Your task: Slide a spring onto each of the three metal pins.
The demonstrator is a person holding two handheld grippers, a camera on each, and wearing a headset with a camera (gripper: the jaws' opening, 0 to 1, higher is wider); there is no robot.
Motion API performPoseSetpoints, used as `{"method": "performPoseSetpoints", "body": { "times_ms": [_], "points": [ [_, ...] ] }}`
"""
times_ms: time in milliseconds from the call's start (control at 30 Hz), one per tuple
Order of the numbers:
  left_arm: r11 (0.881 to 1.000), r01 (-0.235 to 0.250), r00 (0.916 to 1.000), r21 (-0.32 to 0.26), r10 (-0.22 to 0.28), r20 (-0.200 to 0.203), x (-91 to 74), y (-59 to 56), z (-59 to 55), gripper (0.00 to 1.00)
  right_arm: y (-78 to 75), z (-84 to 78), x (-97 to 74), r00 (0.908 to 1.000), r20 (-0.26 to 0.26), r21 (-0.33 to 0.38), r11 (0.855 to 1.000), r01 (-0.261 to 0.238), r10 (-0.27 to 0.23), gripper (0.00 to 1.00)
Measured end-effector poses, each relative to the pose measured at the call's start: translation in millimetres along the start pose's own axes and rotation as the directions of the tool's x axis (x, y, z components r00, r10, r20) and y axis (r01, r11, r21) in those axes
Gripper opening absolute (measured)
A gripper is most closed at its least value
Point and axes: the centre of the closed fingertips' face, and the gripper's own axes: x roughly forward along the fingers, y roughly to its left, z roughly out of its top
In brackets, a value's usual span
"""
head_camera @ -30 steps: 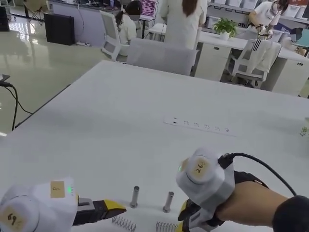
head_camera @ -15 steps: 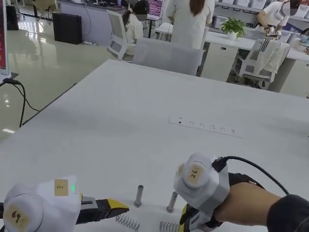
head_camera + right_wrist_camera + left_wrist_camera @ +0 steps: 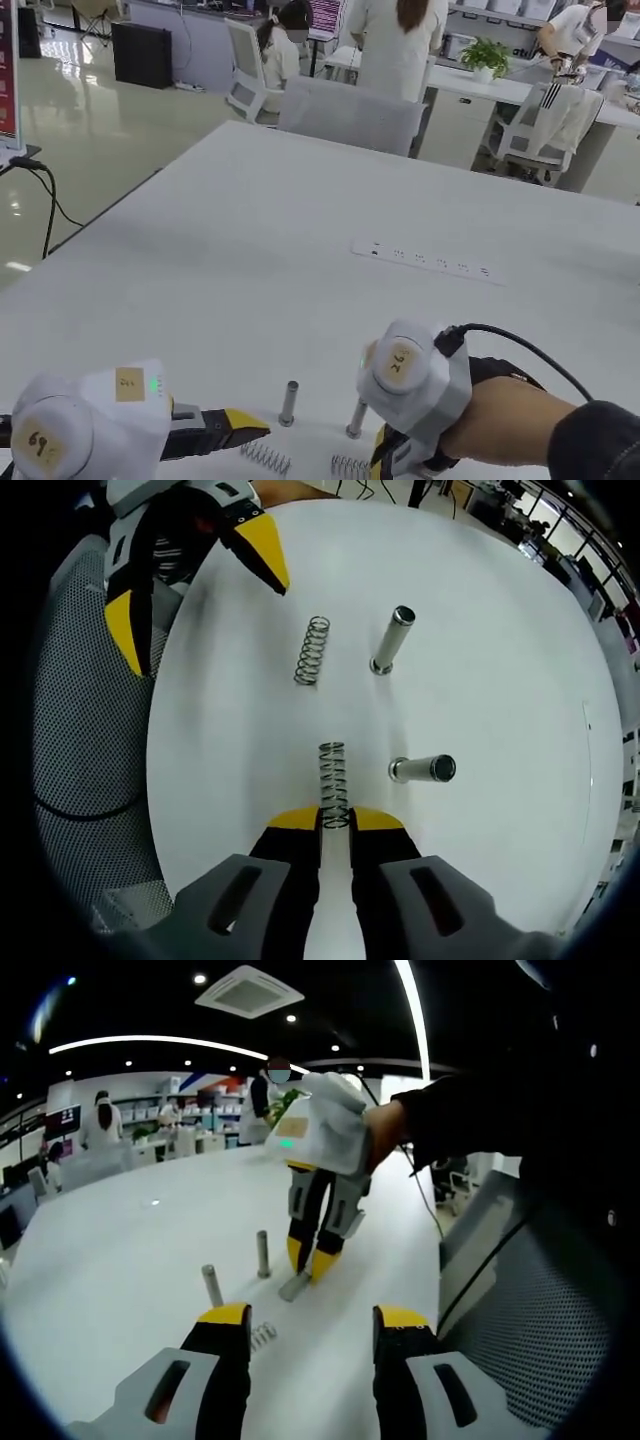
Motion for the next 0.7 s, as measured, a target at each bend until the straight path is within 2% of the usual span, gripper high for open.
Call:
{"method": "performPoseSetpoints", "body": {
  "times_ms": [200, 333, 700],
  "points": [
    [1.000, 0.011, 0.9999, 0.002, -0.011, -0.001, 2.3, 0.0, -0.1, 0.42, 5.4, 3.3, -9.6, 0.9999, 0.002, -0.004, 1.000, -0.010, 0.010, 0.07],
    [1.000, 0.023, 0.9997, 0.005, -0.023, -0.001, 5.2, -1.2, 0.5, 0.41, 15.1, 9.3, -20.9, 0.9994, 0.012, -0.018, 0.999, -0.034, 0.034, 0.07],
    [0.998, 0.051, 0.9987, 0.023, -0.051, 0.002, 11.0, -4.5, 5.1, 0.38, 29.7, 29.4, -44.3, 0.9989, 0.024, -0.072, 0.997, -0.038, 0.040, 0.07]
  ]
}}
